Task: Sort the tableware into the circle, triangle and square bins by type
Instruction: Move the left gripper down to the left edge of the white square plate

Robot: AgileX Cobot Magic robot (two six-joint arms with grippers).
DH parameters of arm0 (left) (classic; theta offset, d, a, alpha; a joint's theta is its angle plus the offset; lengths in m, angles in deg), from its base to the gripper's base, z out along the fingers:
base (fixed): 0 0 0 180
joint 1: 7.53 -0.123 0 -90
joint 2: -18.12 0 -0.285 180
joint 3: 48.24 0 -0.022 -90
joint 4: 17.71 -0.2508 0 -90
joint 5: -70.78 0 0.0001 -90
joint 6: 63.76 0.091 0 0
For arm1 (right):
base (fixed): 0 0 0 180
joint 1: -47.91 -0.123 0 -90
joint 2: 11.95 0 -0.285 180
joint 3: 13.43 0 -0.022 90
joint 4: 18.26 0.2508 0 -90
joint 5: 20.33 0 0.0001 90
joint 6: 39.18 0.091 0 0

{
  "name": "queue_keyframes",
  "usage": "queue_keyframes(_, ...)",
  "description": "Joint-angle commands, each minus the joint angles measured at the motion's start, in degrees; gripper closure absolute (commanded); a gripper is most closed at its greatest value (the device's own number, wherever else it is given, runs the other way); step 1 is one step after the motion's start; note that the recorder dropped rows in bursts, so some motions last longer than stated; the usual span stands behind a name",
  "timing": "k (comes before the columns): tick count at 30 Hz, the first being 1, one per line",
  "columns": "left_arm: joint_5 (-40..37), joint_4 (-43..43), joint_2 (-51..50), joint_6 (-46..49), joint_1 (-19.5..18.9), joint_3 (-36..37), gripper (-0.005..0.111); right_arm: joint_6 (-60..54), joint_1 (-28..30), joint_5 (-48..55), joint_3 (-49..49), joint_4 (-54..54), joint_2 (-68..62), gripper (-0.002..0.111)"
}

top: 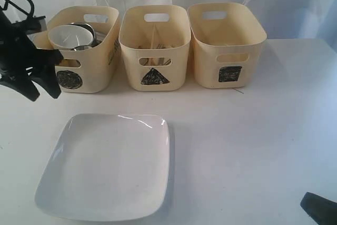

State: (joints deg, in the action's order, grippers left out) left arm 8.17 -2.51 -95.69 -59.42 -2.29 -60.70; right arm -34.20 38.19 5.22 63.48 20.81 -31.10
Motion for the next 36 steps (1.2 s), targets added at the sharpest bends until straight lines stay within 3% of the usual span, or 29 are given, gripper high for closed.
queue_keyframes(1, -3.28, 1.05, -2.42, 0.38, 0.07, 0.01, 0.047, 0.03, -0.21, -0.29, 0.3, -0.18, 0.38, 0.108)
queue_keyframes(5, -2.57, 1.43, -4.66, 0.14, 0.07, 0.85, 0.047, 0.03, -0.21, -0.29, 0.3, -0.18, 0.38, 0.108)
queue_keyframes(18, 6.07, 10.65, -6.54, 4.69, 0.07, 13.69, 0.047, 0.03, -0.21, -0.29, 0.3, -0.18, 0.38, 0.108)
queue_keyframes(36, 8.12, 11.08, -6.54, 4.92, 0.27, 14.93, 0.048, 0.03, -0.21, -0.29, 0.3, -0.18, 0.38, 0.108)
